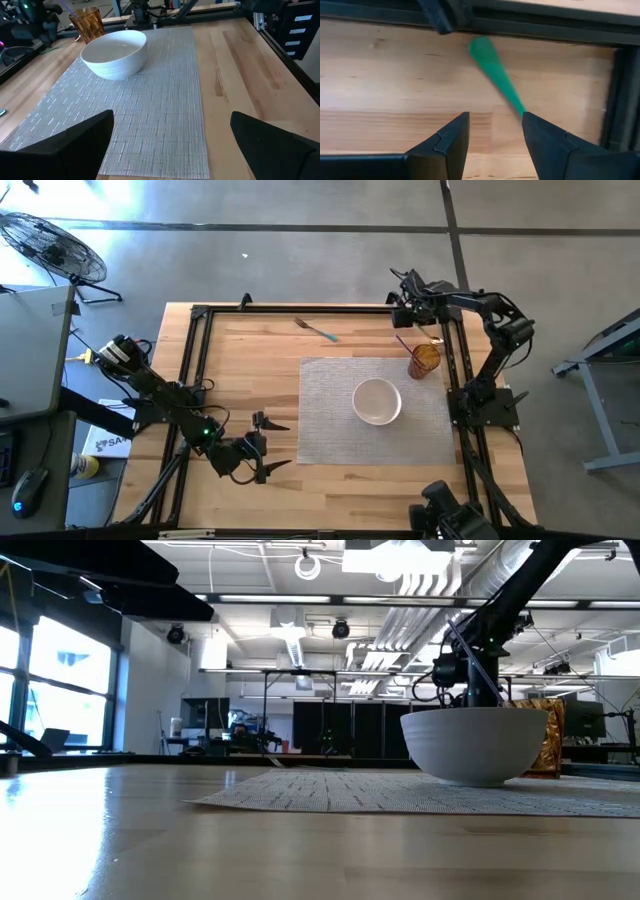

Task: Pick & Place Utensil
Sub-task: Put the green spoon into the white bowl on the gray mat

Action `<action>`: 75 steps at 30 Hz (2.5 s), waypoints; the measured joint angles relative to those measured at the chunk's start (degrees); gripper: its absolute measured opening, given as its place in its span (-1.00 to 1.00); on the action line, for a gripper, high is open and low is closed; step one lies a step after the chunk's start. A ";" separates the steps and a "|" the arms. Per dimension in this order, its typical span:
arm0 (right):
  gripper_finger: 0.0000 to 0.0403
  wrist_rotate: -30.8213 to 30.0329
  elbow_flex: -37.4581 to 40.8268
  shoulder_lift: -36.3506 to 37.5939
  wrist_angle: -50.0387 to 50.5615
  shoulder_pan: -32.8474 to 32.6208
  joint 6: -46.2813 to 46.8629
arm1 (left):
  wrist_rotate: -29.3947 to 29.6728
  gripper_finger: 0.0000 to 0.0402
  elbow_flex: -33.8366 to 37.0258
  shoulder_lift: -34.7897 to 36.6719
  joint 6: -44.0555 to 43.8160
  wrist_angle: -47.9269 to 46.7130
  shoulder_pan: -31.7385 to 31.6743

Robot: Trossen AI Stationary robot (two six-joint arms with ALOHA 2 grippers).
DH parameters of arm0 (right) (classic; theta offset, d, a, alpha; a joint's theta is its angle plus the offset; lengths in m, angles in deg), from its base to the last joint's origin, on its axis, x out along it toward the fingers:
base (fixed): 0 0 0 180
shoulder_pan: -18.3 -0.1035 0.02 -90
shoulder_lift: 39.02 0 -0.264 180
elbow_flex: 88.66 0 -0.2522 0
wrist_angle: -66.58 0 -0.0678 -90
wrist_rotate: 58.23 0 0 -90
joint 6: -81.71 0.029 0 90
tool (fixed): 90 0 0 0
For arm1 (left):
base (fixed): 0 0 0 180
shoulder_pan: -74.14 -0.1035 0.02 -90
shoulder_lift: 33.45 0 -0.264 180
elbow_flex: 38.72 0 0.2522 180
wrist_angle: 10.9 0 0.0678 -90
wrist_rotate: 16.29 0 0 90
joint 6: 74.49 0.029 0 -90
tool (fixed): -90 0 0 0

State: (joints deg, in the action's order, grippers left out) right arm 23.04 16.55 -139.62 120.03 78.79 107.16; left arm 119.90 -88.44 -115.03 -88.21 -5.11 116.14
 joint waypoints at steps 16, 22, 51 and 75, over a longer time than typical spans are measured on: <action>-0.27 -1.46 -3.47 -3.10 2.23 0.03 -9.38 | 3.03 0.97 0.00 0.00 0.64 0.04 0.00; -0.21 -4.89 -10.63 -10.55 12.78 -0.14 -12.70 | 3.91 0.97 0.00 0.00 2.96 0.05 0.00; -0.39 1.68 -12.35 -13.35 16.99 2.94 -22.99 | 9.03 0.97 0.00 0.00 4.93 -0.39 0.00; -0.39 -0.82 -7.82 -10.23 13.05 4.11 -27.03 | 8.37 0.97 0.00 0.00 4.92 -0.48 0.00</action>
State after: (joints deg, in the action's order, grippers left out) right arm 22.21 8.73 -149.85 133.09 82.91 80.13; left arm 128.28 -88.44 -115.03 -83.29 -5.59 116.14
